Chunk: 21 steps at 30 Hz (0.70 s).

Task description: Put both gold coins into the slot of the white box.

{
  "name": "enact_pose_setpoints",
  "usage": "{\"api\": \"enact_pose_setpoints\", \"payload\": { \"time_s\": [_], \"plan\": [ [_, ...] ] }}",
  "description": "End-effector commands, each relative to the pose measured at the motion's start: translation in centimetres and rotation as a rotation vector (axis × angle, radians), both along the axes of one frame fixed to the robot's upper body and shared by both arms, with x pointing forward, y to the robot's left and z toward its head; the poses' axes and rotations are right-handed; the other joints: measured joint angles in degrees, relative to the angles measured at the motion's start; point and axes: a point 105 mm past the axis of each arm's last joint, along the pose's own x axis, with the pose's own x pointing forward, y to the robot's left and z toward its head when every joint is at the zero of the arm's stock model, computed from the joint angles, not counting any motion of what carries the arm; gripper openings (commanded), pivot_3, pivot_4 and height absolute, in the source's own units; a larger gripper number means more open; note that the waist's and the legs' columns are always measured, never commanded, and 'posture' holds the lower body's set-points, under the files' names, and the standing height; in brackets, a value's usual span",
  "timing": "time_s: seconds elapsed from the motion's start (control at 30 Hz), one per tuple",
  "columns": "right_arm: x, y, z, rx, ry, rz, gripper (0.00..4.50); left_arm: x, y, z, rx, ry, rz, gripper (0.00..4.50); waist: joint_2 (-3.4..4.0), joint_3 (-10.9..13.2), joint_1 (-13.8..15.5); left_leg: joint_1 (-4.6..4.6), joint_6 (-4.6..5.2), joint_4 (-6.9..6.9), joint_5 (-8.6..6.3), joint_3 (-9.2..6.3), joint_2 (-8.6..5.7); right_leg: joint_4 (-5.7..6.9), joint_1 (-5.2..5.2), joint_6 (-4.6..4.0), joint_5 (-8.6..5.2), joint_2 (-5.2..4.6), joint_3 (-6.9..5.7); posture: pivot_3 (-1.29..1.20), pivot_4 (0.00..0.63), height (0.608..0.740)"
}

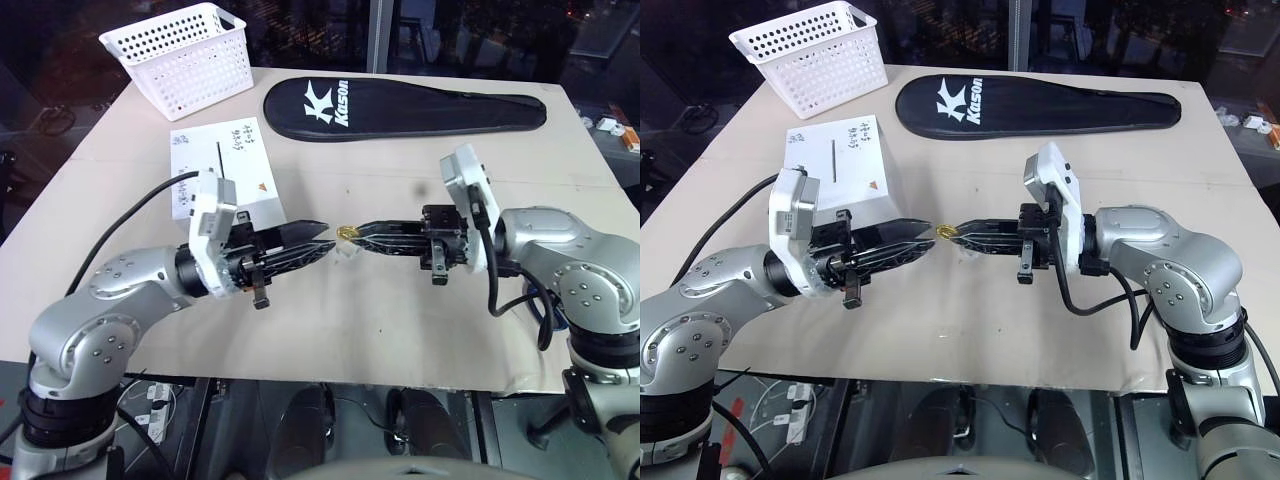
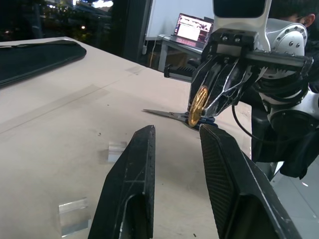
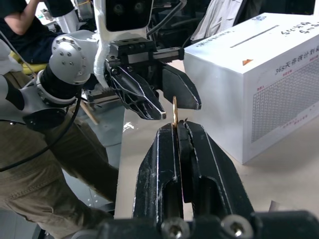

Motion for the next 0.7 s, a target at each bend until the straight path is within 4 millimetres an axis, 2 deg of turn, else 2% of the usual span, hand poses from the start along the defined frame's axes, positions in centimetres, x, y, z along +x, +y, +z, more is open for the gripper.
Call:
{"api": "enact_pose_setpoints", "payload": {
  "time_s": [0.03, 0.47, 0.7],
  "plan": [
    [-0.7, 0.1, 1.3, 0.019, -0.062, 0.03, 0.0, -0.3, 0.6, 0.4, -0.003, -0.04, -0.002, 1.42, 0.0, 0.0, 0.04, 0.0, 0.0, 0.0, 0.0, 0.0, 0.0, 0.0, 0.0, 0.0, 0.0, 0.0, 0.0, 0.0, 0.15, 0.74],
    [-0.4, 1.4, 0.5, 0.002, -0.055, 0.062, 0.0, -1.1, 1.2, -0.4, -0.025, -0.027, -0.028, 1.42, 0.0, 0.0, 0.11, -0.01, 0.0, 0.01, 0.0, -0.03, 0.01, 0.0, 0.0, -0.14, -0.04, -0.05, -0.02, 0.0, 0.15, 0.74],
    [-0.4, 1.8, 0.3, -0.005, -0.056, 0.086, 0.0, -0.6, 0.3, 0.2, -0.032, -0.029, -0.04, 1.42, 0.0, 0.0, 0.17, -0.01, 0.0, 0.01, 0.0, -0.05, 0.01, 0.01, 0.0, -0.1, -0.01, -0.03, -0.04, 0.0, 0.15, 0.74]
  ]
}}
